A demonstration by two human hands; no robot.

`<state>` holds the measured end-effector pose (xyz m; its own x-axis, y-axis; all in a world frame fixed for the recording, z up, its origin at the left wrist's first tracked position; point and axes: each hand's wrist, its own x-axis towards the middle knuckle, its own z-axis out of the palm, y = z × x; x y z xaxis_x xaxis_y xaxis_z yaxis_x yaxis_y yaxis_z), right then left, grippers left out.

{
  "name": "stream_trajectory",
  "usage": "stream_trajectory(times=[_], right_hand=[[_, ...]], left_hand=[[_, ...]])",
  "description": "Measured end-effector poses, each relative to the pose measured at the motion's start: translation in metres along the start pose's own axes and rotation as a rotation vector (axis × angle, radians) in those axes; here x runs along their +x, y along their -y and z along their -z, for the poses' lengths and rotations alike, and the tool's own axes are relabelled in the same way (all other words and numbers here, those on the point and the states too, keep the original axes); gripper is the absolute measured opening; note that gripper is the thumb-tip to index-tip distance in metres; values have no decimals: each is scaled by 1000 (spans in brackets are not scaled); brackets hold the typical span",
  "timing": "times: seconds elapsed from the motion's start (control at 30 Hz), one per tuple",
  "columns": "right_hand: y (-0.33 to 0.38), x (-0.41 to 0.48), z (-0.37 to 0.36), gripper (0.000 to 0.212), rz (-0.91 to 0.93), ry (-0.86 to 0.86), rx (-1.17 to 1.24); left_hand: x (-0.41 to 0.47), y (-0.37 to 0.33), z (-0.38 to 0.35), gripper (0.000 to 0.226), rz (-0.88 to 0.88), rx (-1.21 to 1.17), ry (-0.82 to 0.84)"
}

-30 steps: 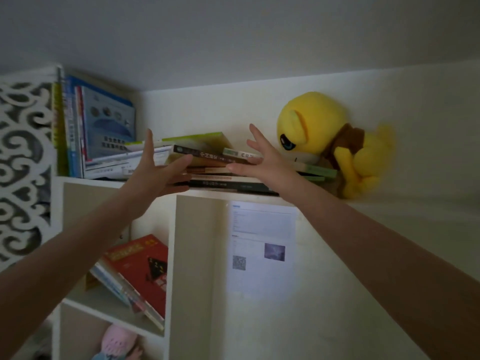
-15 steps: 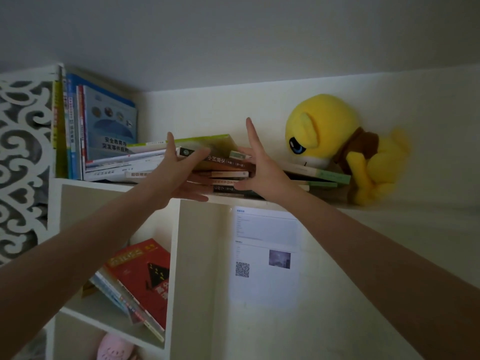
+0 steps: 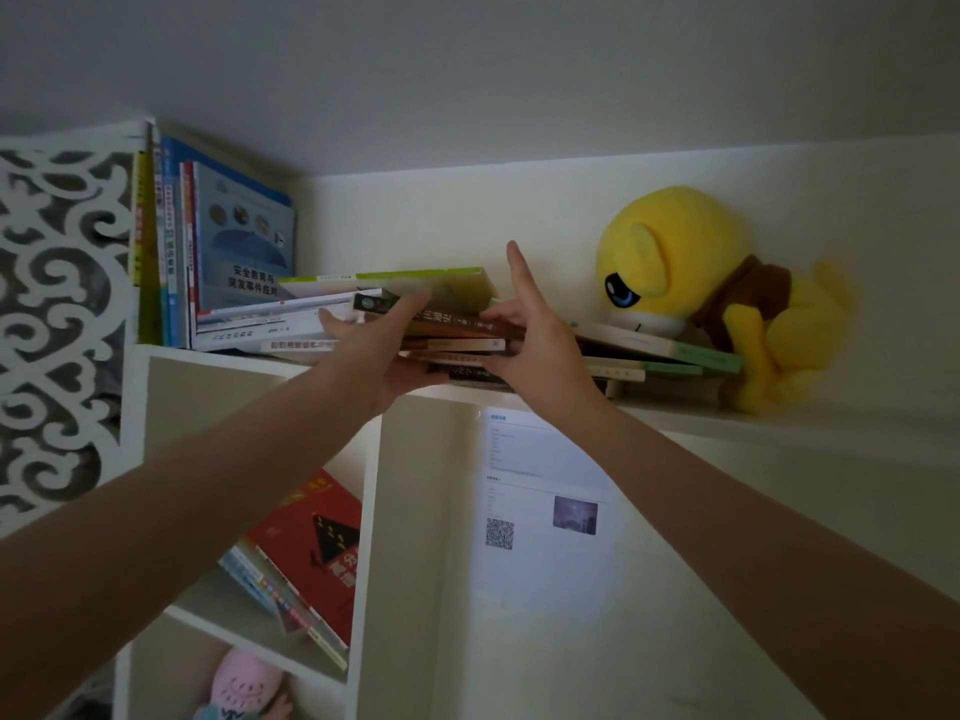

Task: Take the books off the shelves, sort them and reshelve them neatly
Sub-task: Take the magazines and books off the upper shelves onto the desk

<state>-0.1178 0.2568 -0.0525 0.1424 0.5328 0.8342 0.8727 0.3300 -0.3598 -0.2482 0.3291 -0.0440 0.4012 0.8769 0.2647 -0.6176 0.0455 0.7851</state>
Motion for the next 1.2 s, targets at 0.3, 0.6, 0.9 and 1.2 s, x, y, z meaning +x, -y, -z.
stream_trajectory(times=[0.3,0.6,0.9,1.2], right_hand=[[19,-17,8,80,-70,87,260],[11,-2,44,39,-220,68,32],[23,-13,27,34,7,239,-209],[41,27,26,19,-153,314,-18]], left_hand=[[0,-6,-5,10,114,44,74],[1,-18,12,15,148,81,88],[-12,-28,34,12,69,63,-25],[-15,-39,64,12,38,126,-29]])
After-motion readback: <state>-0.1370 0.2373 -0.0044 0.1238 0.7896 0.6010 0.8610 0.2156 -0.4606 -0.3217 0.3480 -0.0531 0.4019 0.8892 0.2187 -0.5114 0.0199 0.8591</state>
